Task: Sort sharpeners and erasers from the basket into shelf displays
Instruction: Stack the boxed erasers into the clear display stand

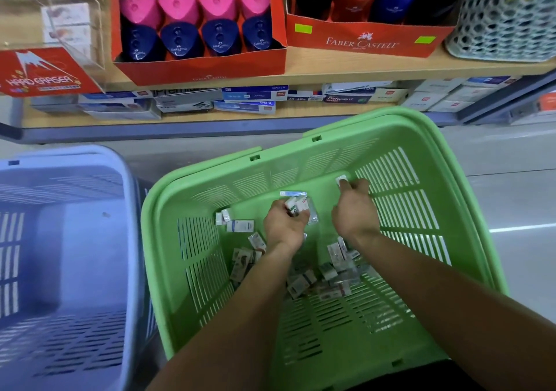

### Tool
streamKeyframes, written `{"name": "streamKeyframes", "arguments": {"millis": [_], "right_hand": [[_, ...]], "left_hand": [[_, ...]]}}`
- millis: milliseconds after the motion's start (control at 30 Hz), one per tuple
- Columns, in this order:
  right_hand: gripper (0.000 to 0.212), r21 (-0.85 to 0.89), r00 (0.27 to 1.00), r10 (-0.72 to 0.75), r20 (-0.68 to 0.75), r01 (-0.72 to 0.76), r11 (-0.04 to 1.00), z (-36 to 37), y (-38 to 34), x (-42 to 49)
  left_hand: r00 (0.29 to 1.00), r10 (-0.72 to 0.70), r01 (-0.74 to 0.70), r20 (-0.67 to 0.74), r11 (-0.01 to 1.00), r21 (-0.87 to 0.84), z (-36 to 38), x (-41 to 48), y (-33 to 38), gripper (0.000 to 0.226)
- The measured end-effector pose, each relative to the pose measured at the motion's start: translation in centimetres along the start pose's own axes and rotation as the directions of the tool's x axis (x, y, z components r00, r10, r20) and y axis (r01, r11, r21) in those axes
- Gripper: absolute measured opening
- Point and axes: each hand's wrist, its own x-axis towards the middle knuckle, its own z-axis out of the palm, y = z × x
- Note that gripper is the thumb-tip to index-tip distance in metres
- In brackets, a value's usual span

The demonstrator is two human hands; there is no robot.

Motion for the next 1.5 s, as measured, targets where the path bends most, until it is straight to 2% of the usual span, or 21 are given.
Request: {"name": "streamKeyframes", "arguments": {"millis": [133,300,400,500,600,867,1000,1100,1167,1267,1367,1433,1500], "right_hand": [[0.057,-0.056,1.000,0.007,0.000,-0.007,0.998,-0.1,0.5,-0.1],[0.025,0.091,0.993,-0.085,0.081,0.077,0.993,-0.2,1.2,0.6],[0.016,0.254,0.986,-0.062,0.154,0.021,0.967,0.0,0.9,0.6],[0.019,0.413,0.969,-0.041,0.243,-0.065,0.908,0.1,1.0,1.0],[0.021,0.549,0.937,-0.084,0.340,-0.125,0.826,0.1,0.8,1.0],[0.019,0.698,0.875,-0.200,0.441,-0.194,0.689,-1.0,0.1,-0.1],[0.018,0.691,0.852,-0.253,0.459,-0.163,0.704,-1.3,-0.7,0.1],[0.016,0.566,0.946,-0.225,0.235,0.055,0.823,-0.8,-1.2,0.9],[0.025,0.522,0.965,-0.215,0.149,0.108,0.846,-0.2,-1.8,1.1],[0.037,0.501,0.952,-0.236,0.196,0.109,0.858,0.9,-2.4,1.1],[0.030,0.408,0.943,-0.272,0.190,0.176,0.896,1.3,-2.5,1.1],[0.025,0.370,0.944,-0.280,0.174,0.201,0.907,1.4,-2.6,1.1],[0.022,0.373,0.945,-0.282,0.164,0.205,0.905,1.3,-2.6,0.9]], "left_hand": [[0.999,-0.018,0.020,0.050,0.999,-0.039,0.0,0.0,0.1,0.030],[0.997,0.005,-0.003,0.082,0.999,-0.033,0.1,-0.1,-0.1,0.029],[0.992,0.010,-0.004,0.124,0.999,-0.049,-0.1,-0.3,-0.2,0.026],[0.985,-0.001,0.018,0.170,0.995,-0.094,-0.2,-0.4,-0.4,0.024],[0.985,-0.025,0.048,0.171,0.990,-0.131,-0.4,-0.5,-0.3,0.019],[0.985,-0.065,0.106,0.162,0.960,-0.258,-1.6,-1.1,-0.4,0.031],[0.980,-0.091,0.154,0.177,0.907,-0.391,-2.0,-1.1,0.0,0.025],[0.982,-0.149,0.184,0.120,0.909,-0.374,-2.3,-0.9,-0.2,0.024],[0.973,-0.208,0.232,0.103,0.898,-0.375,-2.5,-1.2,-0.4,0.040],[0.959,-0.262,0.283,0.107,0.868,-0.409,-2.8,-2.1,-0.7,0.055],[0.945,-0.302,0.321,0.127,0.773,-0.547,-3.1,-2.5,-1.1,0.030],[0.944,-0.304,0.321,0.130,0.747,-0.582,-3.2,-2.5,-1.5,0.029],[0.944,-0.314,0.316,0.100,0.772,-0.551,-3.3,-2.6,-1.6,0.031]]}}
